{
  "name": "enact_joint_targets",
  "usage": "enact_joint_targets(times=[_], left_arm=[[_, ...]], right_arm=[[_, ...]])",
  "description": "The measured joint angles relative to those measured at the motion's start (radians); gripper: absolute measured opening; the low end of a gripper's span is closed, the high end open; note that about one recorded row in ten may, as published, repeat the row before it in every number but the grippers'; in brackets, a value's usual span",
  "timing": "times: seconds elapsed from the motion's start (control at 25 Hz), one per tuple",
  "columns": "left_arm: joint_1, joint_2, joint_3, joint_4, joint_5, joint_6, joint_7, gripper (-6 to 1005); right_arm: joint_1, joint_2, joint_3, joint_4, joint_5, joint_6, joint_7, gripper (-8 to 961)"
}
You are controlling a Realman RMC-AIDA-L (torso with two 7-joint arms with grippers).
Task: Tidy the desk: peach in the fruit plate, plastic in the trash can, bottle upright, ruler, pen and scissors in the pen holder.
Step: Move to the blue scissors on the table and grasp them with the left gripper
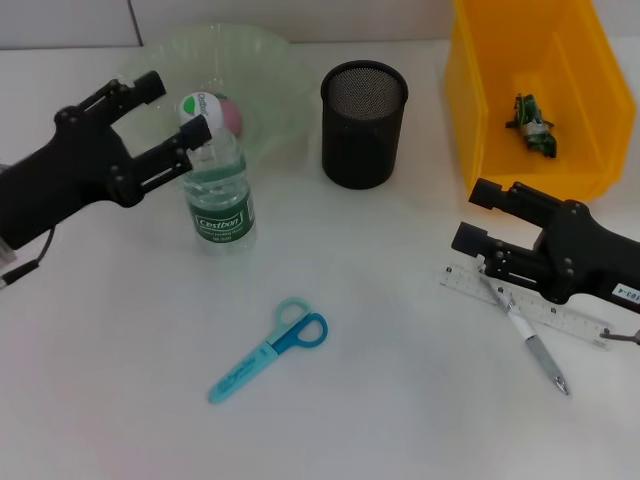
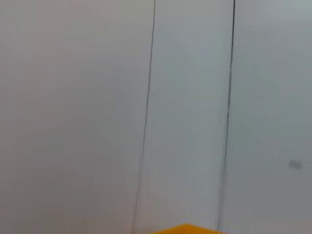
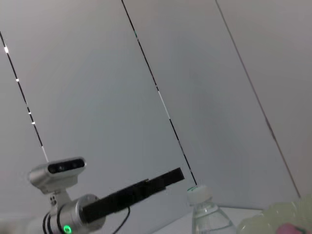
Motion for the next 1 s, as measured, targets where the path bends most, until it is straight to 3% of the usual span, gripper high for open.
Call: enact_joint_targets(times=[0.16,0.24,0.28,0.32,0.44,0.48,0.52,0.56,0.76,0.8,0.84,0.92,1.0], left_arm=[[0.032,0.05,0.006,0.109,0.07,0.076,-0.234,772],[0.038,0.061,0.005,0.137,0.096,0.103,-0.28,771],[0.047,0.084,0.002,0.211,0.161,0.158,-0.385,771],[0.049,0.093,0.0,0.262,0.201,0.188,-0.456,771],[0.05,0.102,0.0,0.335,0.252,0.22,-0.541,770],[0.051,0.108,-0.001,0.464,0.342,0.256,-0.678,770],[0.051,0.108,-0.001,0.464,0.342,0.256,-0.678,770],[0.045,0.099,0.003,0.565,0.413,0.271,-0.765,770],[0.045,0.099,0.003,0.565,0.413,0.271,-0.765,769],[-0.039,0.016,0.027,0.802,0.704,0.299,-1.013,769],[-0.093,-0.015,0.051,0.85,0.823,0.296,-1.1,769],[-0.093,-0.015,0.051,0.85,0.823,0.296,-1.1,769],[-0.144,-0.019,0.209,0.855,0.926,0.219,-1.243,768]], right_arm=[[-0.008,-0.012,-0.008,-0.01,-0.022,-0.018,0.006,765],[-0.012,-0.024,-0.009,-0.027,-0.075,-0.058,0.02,765],[-0.012,-0.032,-0.009,-0.04,-0.111,-0.088,0.032,765],[-0.013,-0.038,-0.008,-0.057,-0.149,-0.12,0.044,765],[-0.03,-0.049,-0.002,-0.109,-0.224,-0.192,0.063,765],[-0.041,-0.05,-0.002,-0.13,-0.237,-0.207,0.063,765],[-0.053,-0.049,-0.003,-0.151,-0.242,-0.216,0.063,765],[-0.065,-0.049,-0.005,-0.169,-0.246,-0.22,0.063,765],[-0.085,-0.049,0.001,-0.199,-0.267,-0.208,0.06,765],[-0.086,-0.05,-0.001,-0.2,-0.269,-0.202,0.06,765],[-0.086,-0.05,-0.002,-0.2,-0.273,-0.193,0.06,766],[-0.086,-0.051,-0.003,-0.201,-0.292,-0.169,0.058,766],[-0.088,-0.051,0.001,-0.202,-0.314,-0.138,0.053,766]])
